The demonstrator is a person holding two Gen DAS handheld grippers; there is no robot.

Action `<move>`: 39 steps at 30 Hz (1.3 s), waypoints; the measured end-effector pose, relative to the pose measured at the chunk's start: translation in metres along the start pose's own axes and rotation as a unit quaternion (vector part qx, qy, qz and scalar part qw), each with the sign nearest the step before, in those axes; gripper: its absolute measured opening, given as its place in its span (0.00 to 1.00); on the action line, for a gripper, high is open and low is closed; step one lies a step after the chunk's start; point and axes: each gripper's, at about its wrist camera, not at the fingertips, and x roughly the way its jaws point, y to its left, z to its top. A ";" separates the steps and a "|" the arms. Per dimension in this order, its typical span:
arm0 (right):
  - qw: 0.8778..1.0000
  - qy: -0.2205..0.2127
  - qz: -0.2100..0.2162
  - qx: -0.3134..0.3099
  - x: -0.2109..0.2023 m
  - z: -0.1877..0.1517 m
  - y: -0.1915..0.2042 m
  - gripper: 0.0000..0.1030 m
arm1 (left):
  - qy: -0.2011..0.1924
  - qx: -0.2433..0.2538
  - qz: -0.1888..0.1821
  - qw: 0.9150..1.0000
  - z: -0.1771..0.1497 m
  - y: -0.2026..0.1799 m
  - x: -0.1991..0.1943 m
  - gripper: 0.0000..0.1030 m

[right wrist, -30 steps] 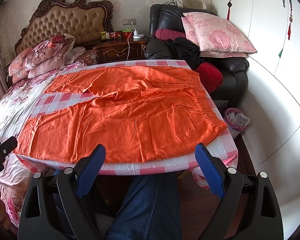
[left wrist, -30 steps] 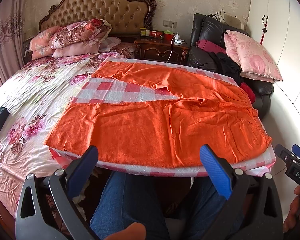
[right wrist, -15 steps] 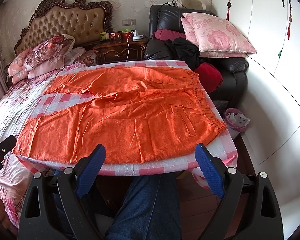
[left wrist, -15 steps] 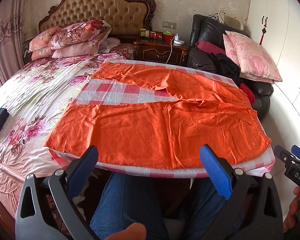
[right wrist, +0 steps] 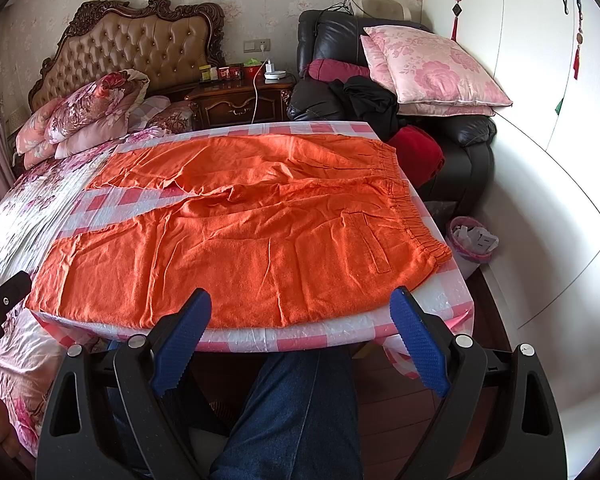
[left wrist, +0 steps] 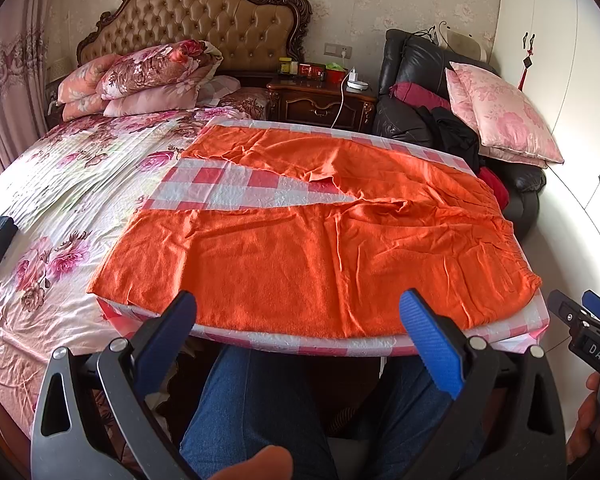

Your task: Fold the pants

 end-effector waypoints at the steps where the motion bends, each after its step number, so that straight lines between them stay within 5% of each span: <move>1: 1.000 0.000 0.000 0.000 0.000 0.000 0.000 0.85 | 0.000 0.000 0.000 1.000 0.000 0.000 0.000 0.98; 39: 1.000 0.016 0.005 0.005 0.016 -0.003 -0.010 0.85 | 0.014 0.003 -0.008 1.000 0.000 0.000 0.016 0.98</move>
